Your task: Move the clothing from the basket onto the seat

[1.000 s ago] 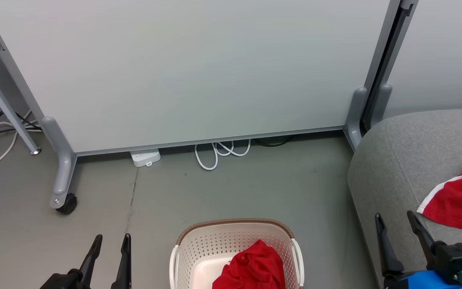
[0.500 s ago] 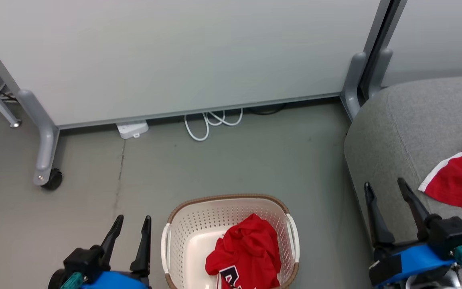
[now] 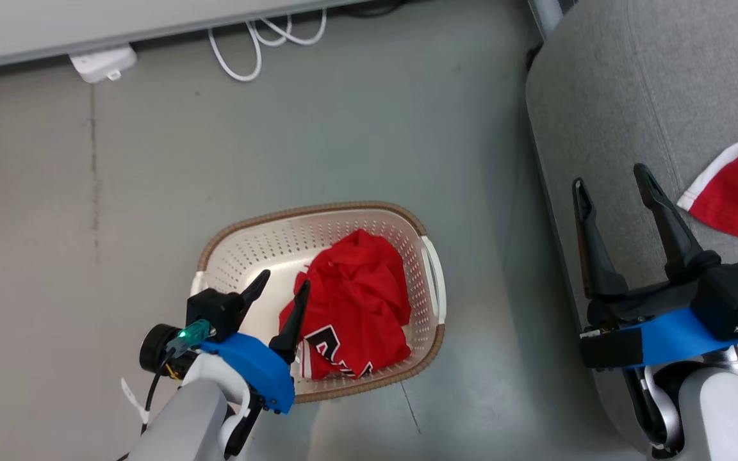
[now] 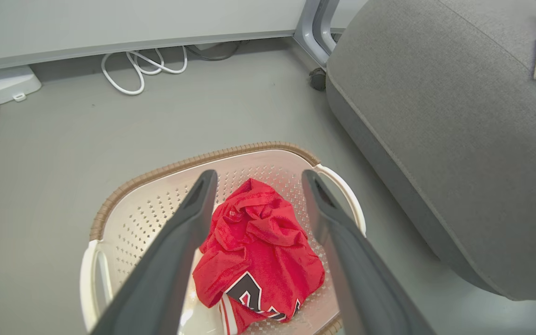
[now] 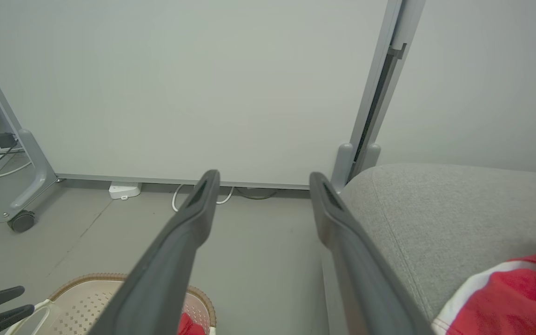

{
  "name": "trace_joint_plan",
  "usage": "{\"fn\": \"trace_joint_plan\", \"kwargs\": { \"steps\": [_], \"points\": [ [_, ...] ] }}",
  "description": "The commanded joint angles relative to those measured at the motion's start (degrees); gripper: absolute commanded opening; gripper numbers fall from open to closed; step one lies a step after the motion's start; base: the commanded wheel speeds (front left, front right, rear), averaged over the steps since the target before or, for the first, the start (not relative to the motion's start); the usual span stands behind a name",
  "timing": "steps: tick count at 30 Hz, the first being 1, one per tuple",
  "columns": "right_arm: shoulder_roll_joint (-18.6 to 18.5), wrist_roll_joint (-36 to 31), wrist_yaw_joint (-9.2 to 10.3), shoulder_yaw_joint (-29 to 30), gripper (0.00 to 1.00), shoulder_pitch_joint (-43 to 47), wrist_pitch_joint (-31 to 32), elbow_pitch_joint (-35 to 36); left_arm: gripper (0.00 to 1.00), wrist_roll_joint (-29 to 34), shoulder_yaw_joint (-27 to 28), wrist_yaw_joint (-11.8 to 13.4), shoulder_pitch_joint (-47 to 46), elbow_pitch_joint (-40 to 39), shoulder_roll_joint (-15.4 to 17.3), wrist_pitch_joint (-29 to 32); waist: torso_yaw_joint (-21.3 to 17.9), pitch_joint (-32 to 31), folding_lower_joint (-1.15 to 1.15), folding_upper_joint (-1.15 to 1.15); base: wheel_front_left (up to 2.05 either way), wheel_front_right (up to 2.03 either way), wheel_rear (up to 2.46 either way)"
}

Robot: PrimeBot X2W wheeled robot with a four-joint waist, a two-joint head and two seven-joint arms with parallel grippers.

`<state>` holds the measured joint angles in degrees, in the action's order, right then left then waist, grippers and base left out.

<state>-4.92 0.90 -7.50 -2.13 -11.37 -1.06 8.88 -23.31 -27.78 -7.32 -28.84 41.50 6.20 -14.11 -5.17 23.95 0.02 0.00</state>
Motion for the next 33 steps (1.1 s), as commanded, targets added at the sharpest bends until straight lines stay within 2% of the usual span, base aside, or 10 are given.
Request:
{"fn": "trace_joint_plan", "kwargs": {
  "steps": [1,9,17,24,33],
  "points": [
    [-0.23,-0.08,0.02,-0.41,1.00,-1.90,-0.59,0.58,1.00,-0.94,-2.01,-0.25,-2.92,2.19,0.38,0.44,-4.50,6.91,-0.02,0.00,0.00,0.00,0.00],
    [0.61,-0.22,0.02,-1.93,1.00,-5.01,-1.62,2.53,1.00,-4.30,-10.69,-0.19,-13.19,11.54,0.40,3.45,-8.12,16.05,-0.02,0.00,0.00,0.00,0.00],
    [1.48,-0.23,0.02,-2.12,1.00,-4.79,-2.60,4.54,1.00,-7.00,-16.26,-0.14,-20.71,16.81,-0.67,4.85,-8.89,23.04,-0.02,0.00,0.00,0.00,0.00],
    [1.94,0.10,0.02,-3.10,1.00,-5.38,-3.77,5.09,1.00,-9.28,-15.26,0.44,-27.40,23.45,-2.04,3.96,-9.61,28.33,-0.02,0.00,0.00,0.00,0.00],
    [2.10,1.87,0.02,-4.60,1.00,-6.01,-5.86,3.87,1.00,-10.78,-14.72,0.83,-30.33,29.23,-2.61,4.28,-11.54,30.99,-0.02,0.00,0.00,0.00,0.00]
  ]
}}
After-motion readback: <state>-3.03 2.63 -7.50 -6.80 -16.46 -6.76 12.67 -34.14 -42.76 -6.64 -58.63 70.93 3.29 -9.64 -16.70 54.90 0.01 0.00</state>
